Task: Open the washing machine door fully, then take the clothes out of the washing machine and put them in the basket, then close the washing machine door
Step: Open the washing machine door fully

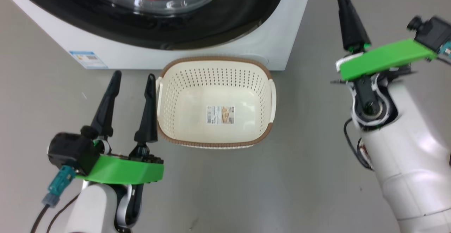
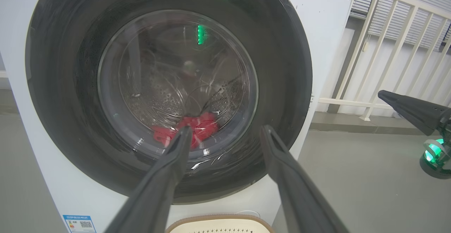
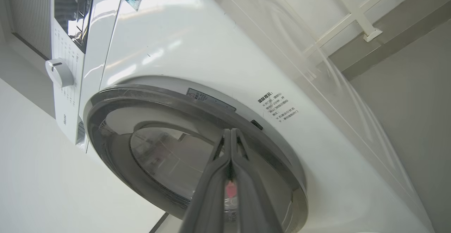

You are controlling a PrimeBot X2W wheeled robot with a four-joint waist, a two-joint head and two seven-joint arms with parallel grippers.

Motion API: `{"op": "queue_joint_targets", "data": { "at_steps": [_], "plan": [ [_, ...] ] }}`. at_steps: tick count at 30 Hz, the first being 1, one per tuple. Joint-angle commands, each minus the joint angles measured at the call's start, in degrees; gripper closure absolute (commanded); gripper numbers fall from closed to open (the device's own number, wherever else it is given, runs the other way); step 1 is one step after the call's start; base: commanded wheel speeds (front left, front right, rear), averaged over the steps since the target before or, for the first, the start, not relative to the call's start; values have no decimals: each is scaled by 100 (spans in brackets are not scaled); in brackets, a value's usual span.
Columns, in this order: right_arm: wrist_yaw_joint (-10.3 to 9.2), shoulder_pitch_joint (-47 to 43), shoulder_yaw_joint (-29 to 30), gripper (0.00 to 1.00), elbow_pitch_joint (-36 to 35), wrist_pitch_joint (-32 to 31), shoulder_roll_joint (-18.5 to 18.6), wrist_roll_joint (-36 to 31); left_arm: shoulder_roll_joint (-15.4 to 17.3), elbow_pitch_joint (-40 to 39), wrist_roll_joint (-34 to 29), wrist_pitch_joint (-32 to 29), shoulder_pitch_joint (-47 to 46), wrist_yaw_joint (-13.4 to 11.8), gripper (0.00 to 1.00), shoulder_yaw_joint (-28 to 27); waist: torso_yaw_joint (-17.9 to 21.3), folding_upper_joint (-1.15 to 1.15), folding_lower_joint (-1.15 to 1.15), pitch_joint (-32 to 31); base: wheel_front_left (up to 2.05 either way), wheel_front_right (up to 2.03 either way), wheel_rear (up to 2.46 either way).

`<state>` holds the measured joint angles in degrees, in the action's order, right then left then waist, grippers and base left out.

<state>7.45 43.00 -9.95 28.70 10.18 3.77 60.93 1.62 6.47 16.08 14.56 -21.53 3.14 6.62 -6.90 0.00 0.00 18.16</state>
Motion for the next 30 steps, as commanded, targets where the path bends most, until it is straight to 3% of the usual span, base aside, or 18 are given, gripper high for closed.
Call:
{"op": "queue_joint_targets", "data": {
  "at_steps": [1, 9, 17, 30],
  "plan": [
    [3, 160, -67, 100, -197, -63, -60, 118, 126, -194, -48, 44, -154, 37, 0, -194, -110, 0, 0, 284, 0, 0, 0],
    [3, 713, 20, 100, -427, -963, 28, 1187, 126, -365, -96, 44, -264, 116, 0, -288, -134, 0, 0, 729, 0, 0, 0],
    [3, 1283, 145, 100, -347, -1629, 182, 1832, 126, -500, -8, 44, -353, 182, 0, -234, -214, 0, 0, 1067, 0, 0, 0],
    [3, 2283, 199, 100, -72, -2356, 314, 2255, 126, -678, 14, 44, -493, 270, 0, -222, -384, 0, 0, 1715, 0, 0, 0]
  ]
}}
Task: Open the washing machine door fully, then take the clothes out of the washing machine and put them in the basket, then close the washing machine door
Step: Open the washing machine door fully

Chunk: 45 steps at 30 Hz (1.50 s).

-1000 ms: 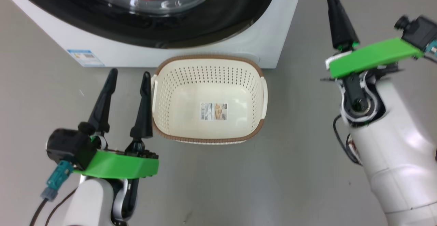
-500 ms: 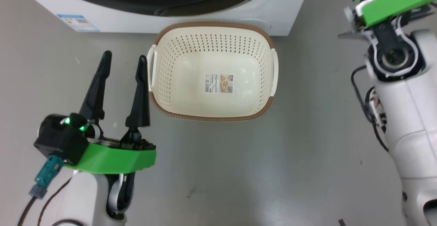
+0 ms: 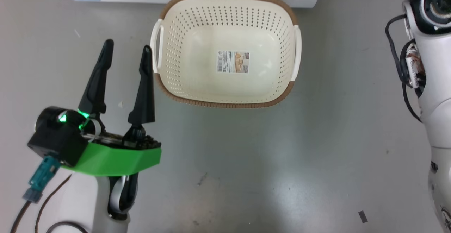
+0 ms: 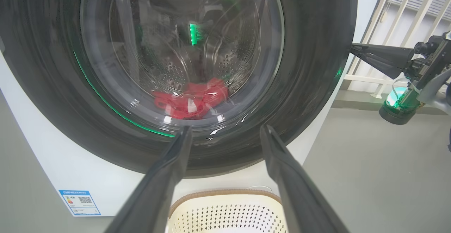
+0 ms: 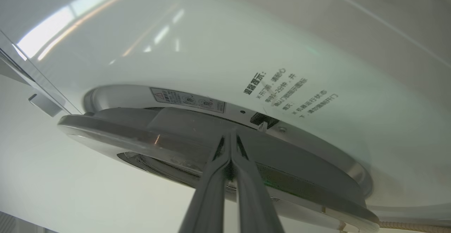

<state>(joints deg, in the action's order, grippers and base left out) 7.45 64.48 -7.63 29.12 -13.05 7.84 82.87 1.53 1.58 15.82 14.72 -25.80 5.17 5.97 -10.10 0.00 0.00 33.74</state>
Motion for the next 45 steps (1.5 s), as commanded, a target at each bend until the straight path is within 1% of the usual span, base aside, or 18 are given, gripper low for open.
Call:
{"op": "queue_joint_targets", "data": {
  "at_steps": [1, 10, 15, 27, 36, 45],
  "plan": [
    [3, 197, -27, 100, -83, -59, -92, 77, 134, -194, 53, 28, -75, 69, 0, -149, -75, 0, 0, 202, 0, 0, 0],
    [3, 592, -20, 100, 62, -222, -121, 182, 134, -199, 239, 28, -141, 65, 0, -77, -169, 0, 0, 458, 0, 0, 0],
    [3, 776, -7, 100, 89, -300, -132, 245, 134, -192, 243, 28, -163, 71, 0, -34, -235, 0, 0, 546, 0, 0, 0],
    [3, 1124, -91, 100, 483, -820, -162, 449, 134, -91, 199, 28, -157, 92, 0, -26, -275, 0, 0, 548, 0, 0, 0],
    [3, 916, -215, 100, 204, -1170, -147, 539, 134, 39, 166, 28, -130, 102, 0, -60, -219, 0, 0, 419, 0, 0, 0],
    [3, 646, -301, 100, 87, -1345, -155, 583, 134, 152, 134, 28, -114, 107, 0, -86, -166, 0, 0, 257, 0, 0, 0]
  ]
}}
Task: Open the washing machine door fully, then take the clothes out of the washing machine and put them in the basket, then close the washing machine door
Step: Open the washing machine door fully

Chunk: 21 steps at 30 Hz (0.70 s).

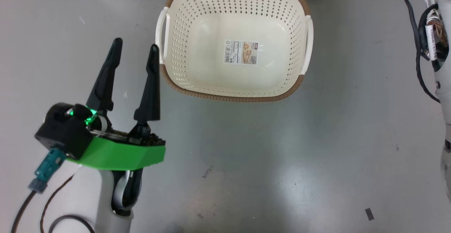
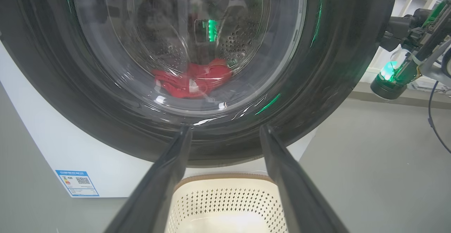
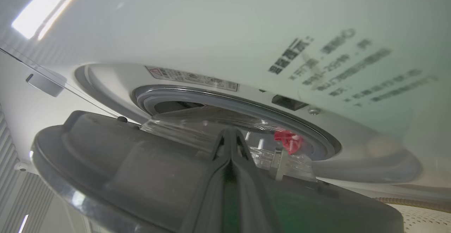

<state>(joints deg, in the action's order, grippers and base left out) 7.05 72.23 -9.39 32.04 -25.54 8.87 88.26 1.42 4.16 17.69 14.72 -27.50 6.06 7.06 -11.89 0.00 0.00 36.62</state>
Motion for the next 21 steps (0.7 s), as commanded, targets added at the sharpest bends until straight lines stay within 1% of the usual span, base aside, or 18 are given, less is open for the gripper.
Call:
{"op": "queue_joint_targets", "data": {
  "at_steps": [1, 14, 21],
  "plan": [
    [44, -157, -136, 100, -212, -118, -262, 52, 145, -92, -60, 28, 60, 17, 0, -200, 20, 0, 0, -48, 0, 0, 0],
    [44, -689, -287, 100, -468, -376, -317, 168, 145, 137, -145, 28, 165, -7, 0, -298, 124, 0, 0, -432, 0, 0, 0],
    [44, -997, -361, 100, -539, -407, -359, 187, 145, 187, -170, 28, 243, -39, 0, -310, 151, 0, 0, -621, 0, 0, 0]
  ]
}}
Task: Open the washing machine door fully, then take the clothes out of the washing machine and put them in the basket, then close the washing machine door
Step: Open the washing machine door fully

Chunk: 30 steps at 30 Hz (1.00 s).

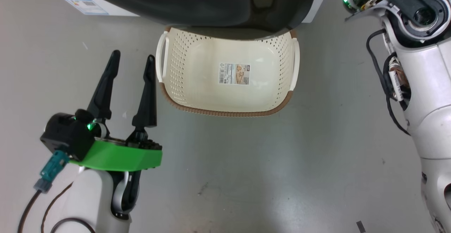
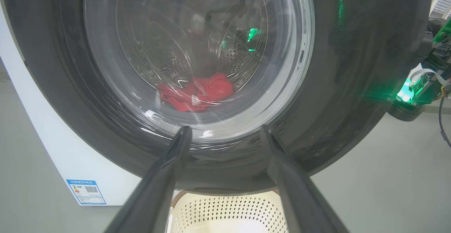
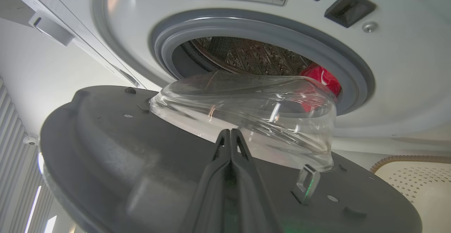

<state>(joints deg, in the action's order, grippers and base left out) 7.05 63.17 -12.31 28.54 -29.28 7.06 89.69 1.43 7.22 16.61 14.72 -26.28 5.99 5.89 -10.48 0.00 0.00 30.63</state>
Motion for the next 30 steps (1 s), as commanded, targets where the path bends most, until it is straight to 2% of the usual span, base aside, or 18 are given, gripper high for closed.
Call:
{"op": "queue_joint_targets", "data": {
  "at_steps": [1, 30],
  "plan": [
    [44, -125, -78, 100, -191, -39, -185, 52, 144, -113, -62, 28, 126, -38, 0, -192, 11, 0, 0, -41, 0, 0, 0],
    [44, -790, -334, 100, -280, -109, -382, 345, 144, 65, -59, 28, 358, -79, 0, -209, 124, 0, 0, -558, 0, 0, 0]
  ]
}}
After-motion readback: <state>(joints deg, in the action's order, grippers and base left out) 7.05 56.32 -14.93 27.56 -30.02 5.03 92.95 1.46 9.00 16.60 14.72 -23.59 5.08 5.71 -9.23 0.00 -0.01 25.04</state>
